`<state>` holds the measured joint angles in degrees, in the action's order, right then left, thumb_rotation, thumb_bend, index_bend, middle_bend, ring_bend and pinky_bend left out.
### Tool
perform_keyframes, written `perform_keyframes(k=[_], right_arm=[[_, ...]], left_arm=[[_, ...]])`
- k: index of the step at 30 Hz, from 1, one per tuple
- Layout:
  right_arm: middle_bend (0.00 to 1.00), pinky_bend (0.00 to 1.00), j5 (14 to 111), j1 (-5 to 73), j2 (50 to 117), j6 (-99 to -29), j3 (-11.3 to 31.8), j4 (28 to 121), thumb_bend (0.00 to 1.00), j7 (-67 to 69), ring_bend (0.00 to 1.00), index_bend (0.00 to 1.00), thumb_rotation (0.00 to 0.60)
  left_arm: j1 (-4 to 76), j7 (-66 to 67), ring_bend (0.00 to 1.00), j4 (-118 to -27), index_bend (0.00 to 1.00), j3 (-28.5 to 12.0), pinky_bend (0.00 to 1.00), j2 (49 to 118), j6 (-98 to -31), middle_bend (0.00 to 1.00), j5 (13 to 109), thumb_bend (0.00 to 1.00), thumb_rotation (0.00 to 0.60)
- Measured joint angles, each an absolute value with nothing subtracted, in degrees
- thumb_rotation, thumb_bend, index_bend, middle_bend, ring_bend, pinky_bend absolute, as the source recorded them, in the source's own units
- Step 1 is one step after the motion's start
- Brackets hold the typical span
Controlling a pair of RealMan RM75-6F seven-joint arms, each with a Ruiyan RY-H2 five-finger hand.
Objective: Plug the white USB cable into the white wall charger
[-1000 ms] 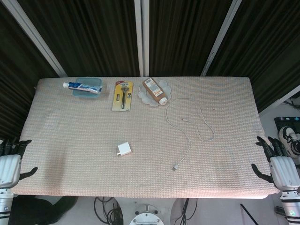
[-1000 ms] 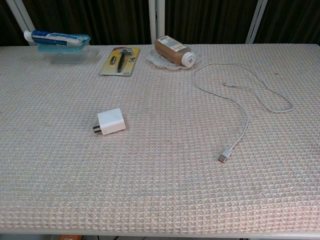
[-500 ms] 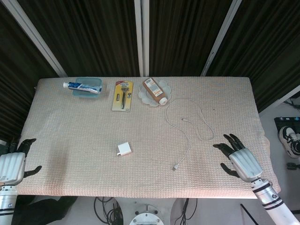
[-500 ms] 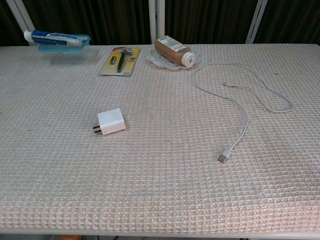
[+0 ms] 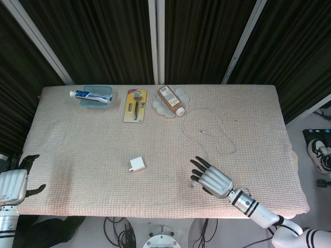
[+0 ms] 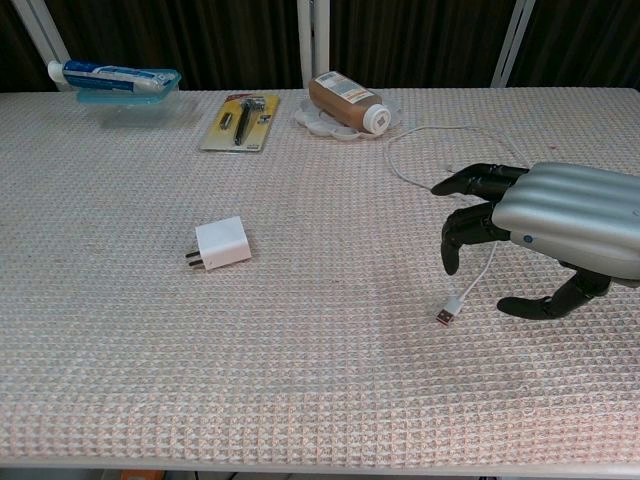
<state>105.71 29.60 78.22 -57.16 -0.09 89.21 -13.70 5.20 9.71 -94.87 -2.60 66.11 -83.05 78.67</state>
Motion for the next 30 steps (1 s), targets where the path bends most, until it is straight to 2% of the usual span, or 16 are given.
perform_keyframes(k=[16,30], right_arm=[[0.32,0.0,103.2,31.18,84.58,-57.89,-1.46,83.08,0.3,-15.3,0.0,0.43,0.6],[0.33,0.0,100.84,32.02,86.18,-57.71,-2.32,82.02,0.32,-16.4,0.0,0.46,0.6]], left_arm=[[5.65,8.27,0.01,-93.6,0.19,-2.8,0.0,66.64,-81.67,0.19,78.65,0.09,0.6],[5.47,7.37,0.01,-92.97,0.19,-2.71,0.0,66.77,-81.45,0.18,78.76,0.09,0.6]])
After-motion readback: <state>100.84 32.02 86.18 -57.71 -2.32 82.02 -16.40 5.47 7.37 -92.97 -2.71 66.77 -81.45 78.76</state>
